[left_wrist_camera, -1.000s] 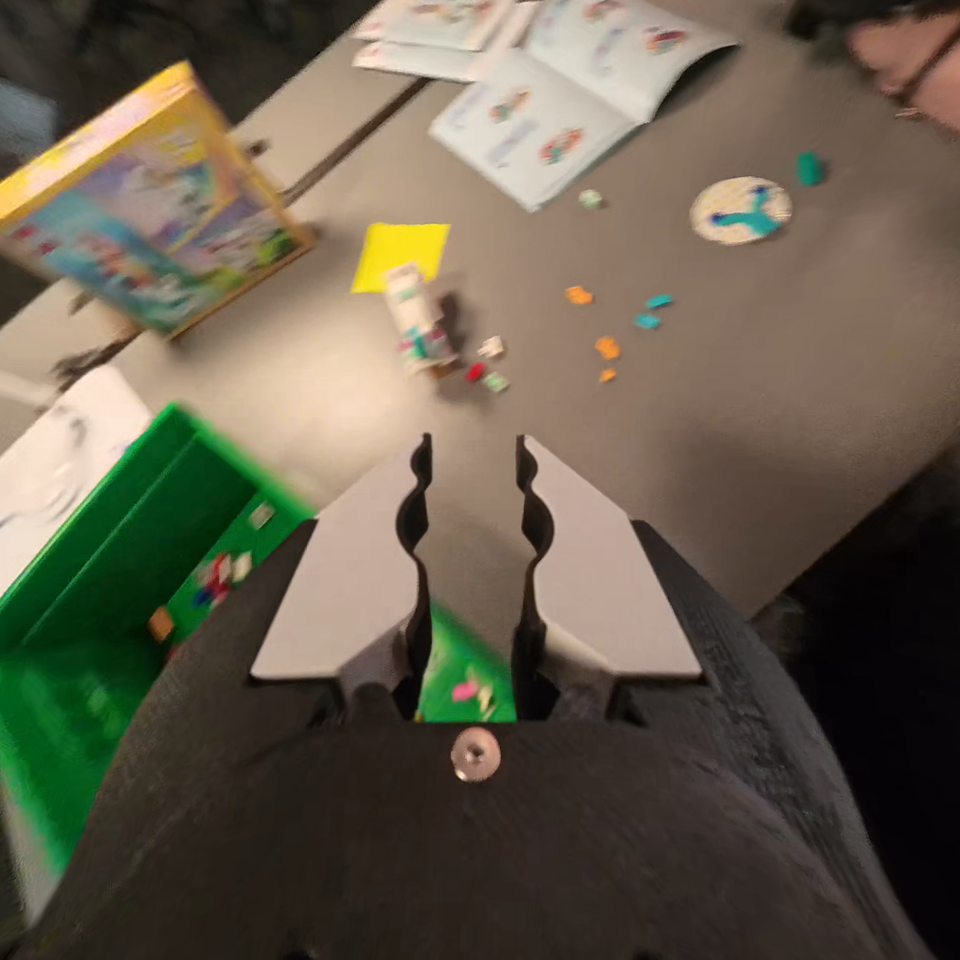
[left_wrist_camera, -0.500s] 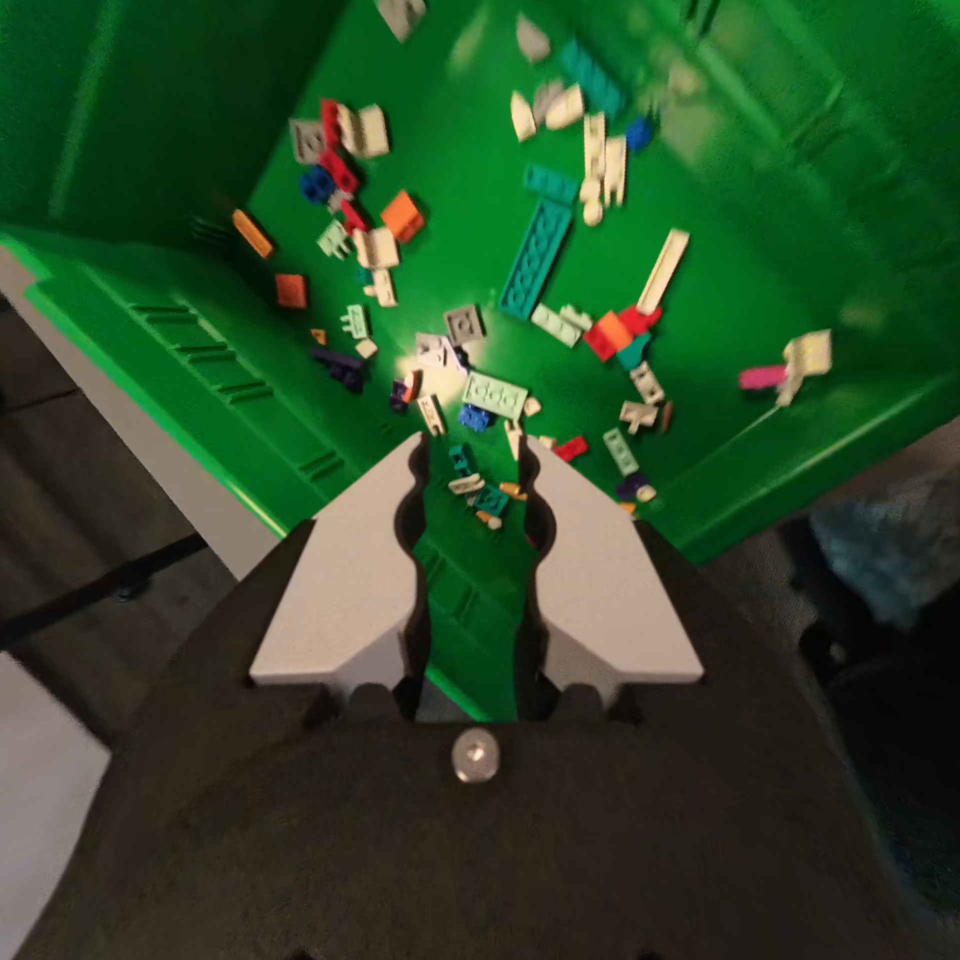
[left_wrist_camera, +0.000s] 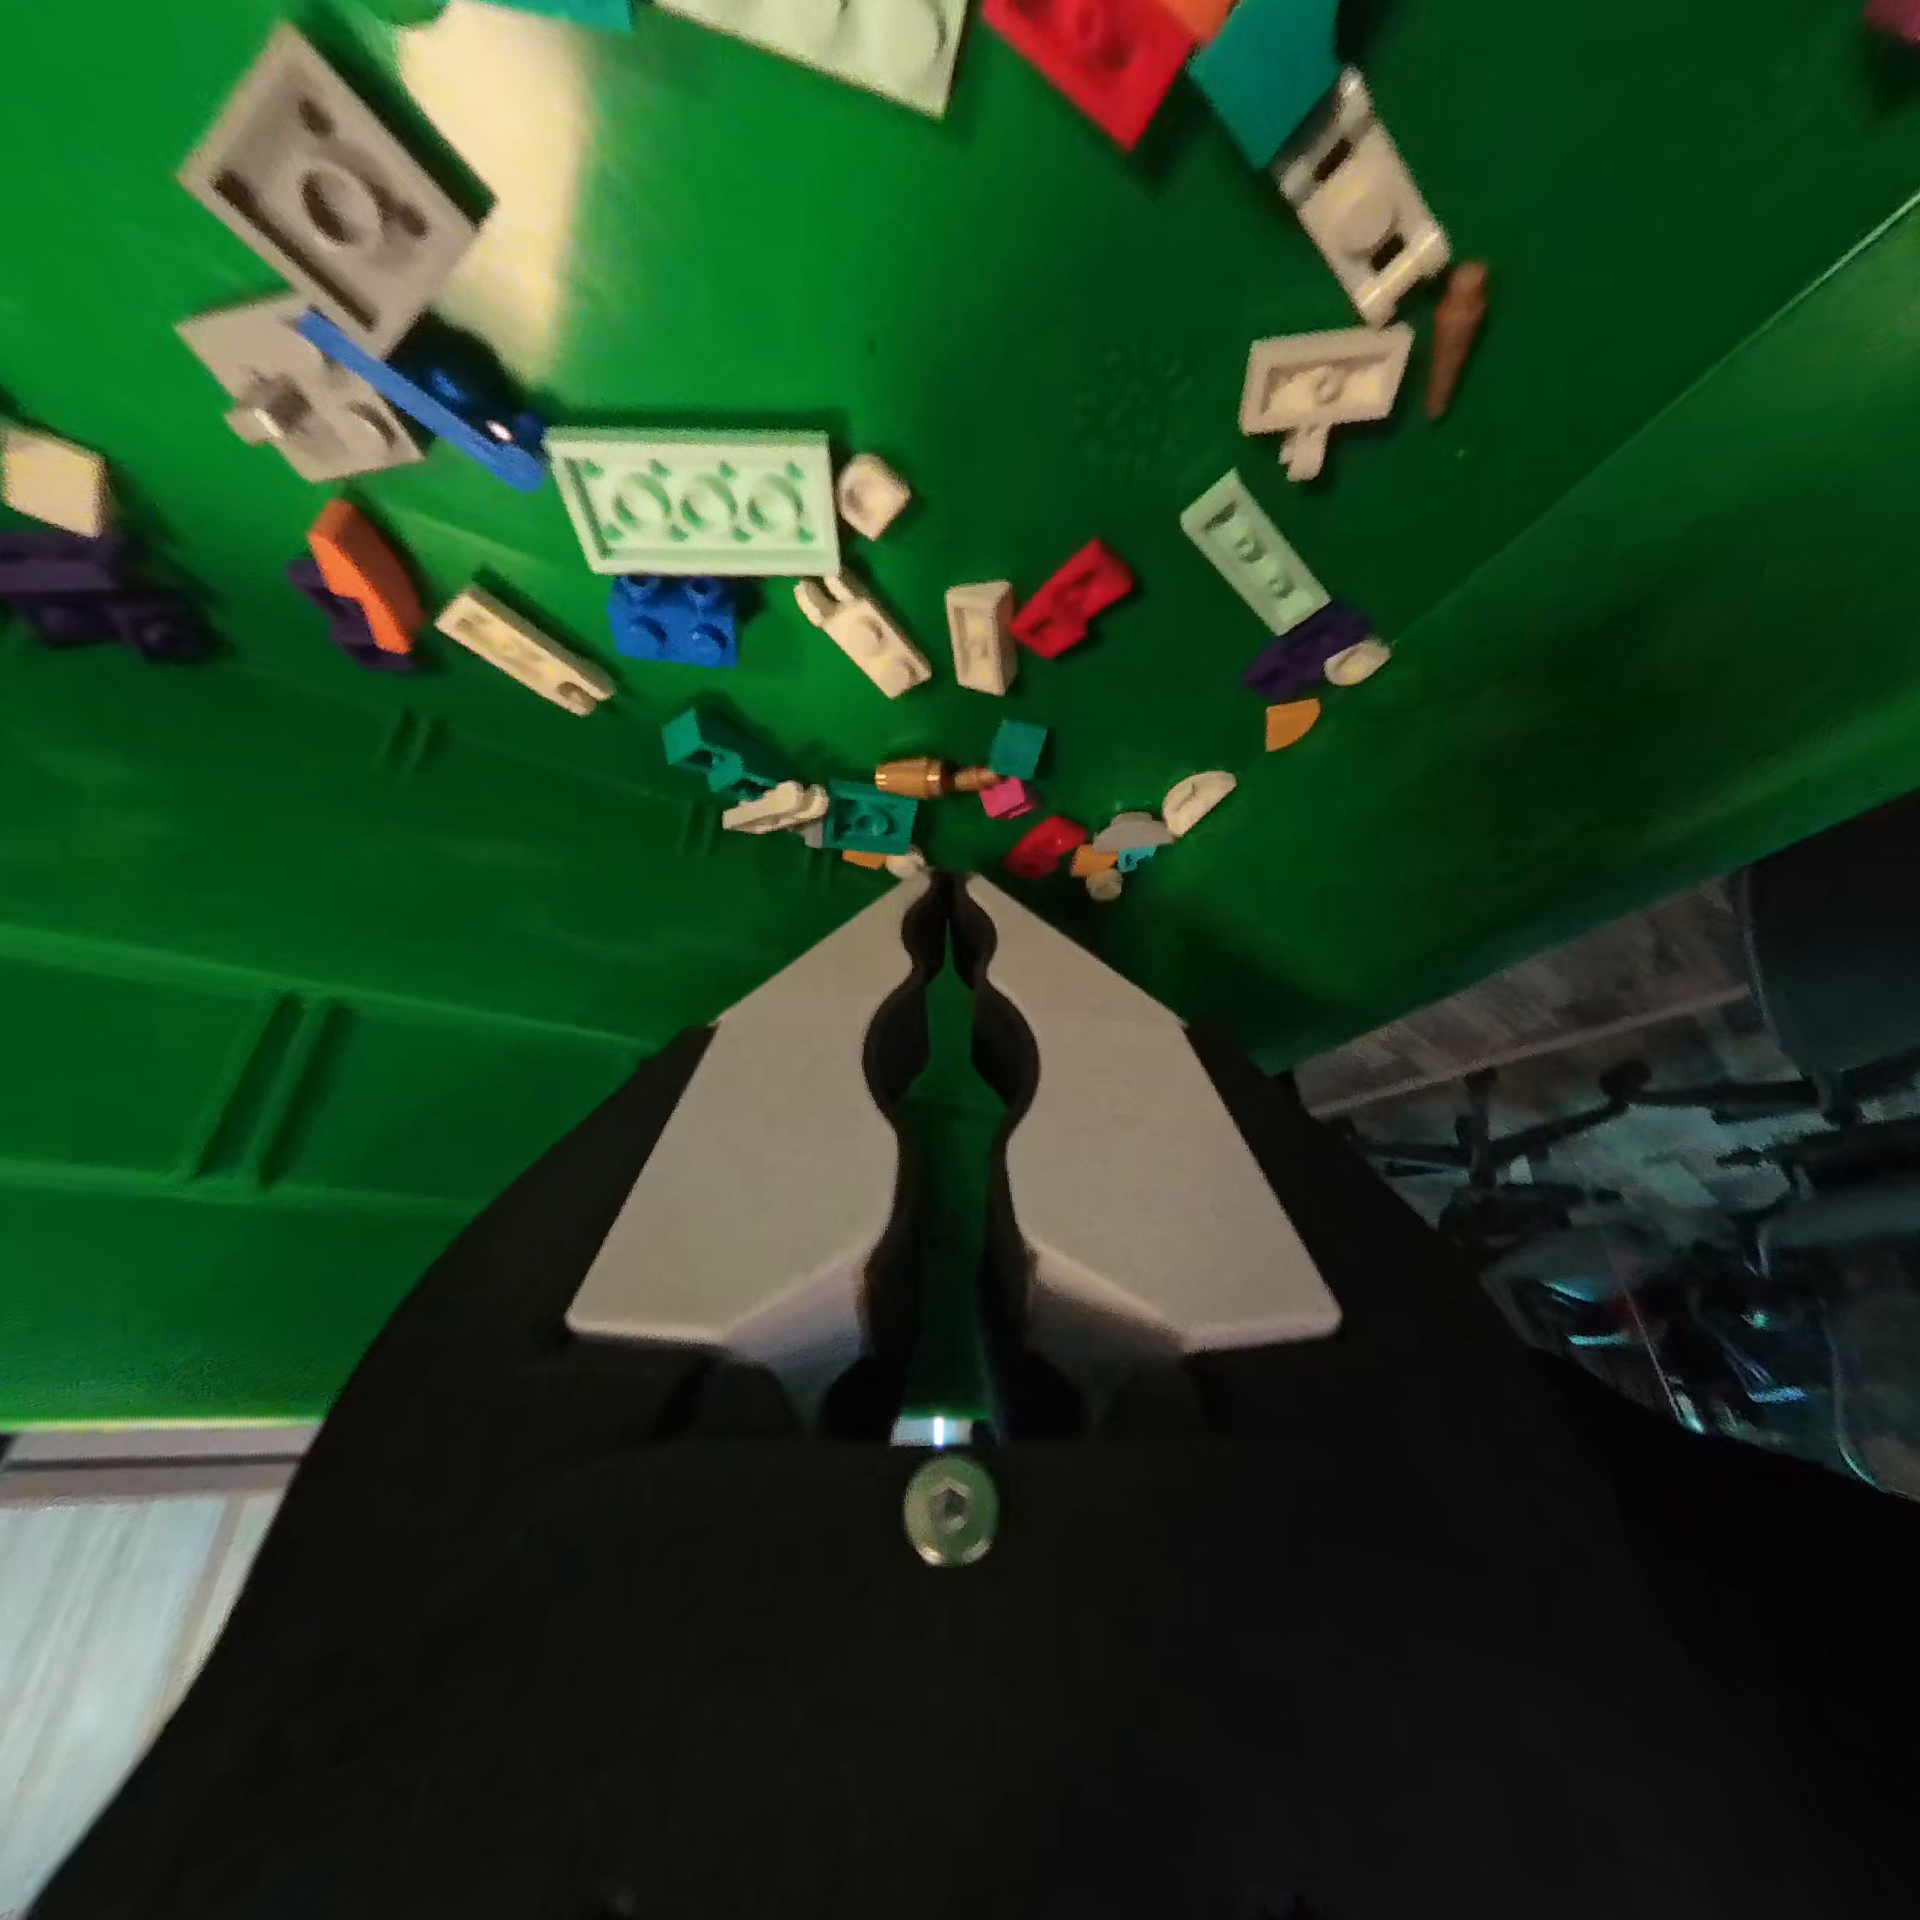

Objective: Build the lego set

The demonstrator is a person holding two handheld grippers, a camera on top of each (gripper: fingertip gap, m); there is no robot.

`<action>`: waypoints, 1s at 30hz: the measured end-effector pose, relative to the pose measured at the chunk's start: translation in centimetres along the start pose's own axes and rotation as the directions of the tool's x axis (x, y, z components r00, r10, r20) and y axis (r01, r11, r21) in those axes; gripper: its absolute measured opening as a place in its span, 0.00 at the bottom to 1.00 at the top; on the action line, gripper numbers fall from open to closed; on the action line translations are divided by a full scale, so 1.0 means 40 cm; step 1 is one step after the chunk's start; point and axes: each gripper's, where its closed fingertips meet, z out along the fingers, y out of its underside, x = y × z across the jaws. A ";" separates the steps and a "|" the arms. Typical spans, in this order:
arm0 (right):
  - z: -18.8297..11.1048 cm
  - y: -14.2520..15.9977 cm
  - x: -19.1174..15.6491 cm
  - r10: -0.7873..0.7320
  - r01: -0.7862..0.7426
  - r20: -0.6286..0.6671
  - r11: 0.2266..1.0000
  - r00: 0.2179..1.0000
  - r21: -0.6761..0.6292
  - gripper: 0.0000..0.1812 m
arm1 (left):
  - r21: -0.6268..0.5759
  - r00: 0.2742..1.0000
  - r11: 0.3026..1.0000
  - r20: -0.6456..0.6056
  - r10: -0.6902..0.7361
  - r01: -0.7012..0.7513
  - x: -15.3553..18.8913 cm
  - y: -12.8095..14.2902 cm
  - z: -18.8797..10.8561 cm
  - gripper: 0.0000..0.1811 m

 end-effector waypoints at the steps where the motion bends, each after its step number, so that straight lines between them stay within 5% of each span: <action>1: 0.000 -0.001 -0.002 -0.006 0.006 0.003 1.000 1.000 0.000 0.34 | -0.011 1.000 1.000 0.002 -0.006 0.006 -0.002 0.003 0.004 0.00; 16: -0.001 -0.008 -0.009 -0.023 0.023 0.013 1.000 1.000 0.013 0.34 | -0.076 0.984 0.997 -0.177 -0.005 -0.008 0.072 0.017 0.026 0.00; 23: -0.001 -0.009 -0.010 -0.027 0.027 0.015 1.000 1.000 0.016 0.34 | 0.085 0.997 0.996 -0.075 0.000 0.007 0.025 -0.037 0.006 0.00; 30: -0.001 -0.011 -0.008 -0.019 0.019 0.014 1.000 1.000 0.021 0.34 | 0.032 0.989 0.998 -0.137 -0.055 0.060 0.045 -0.003 0.016 0.00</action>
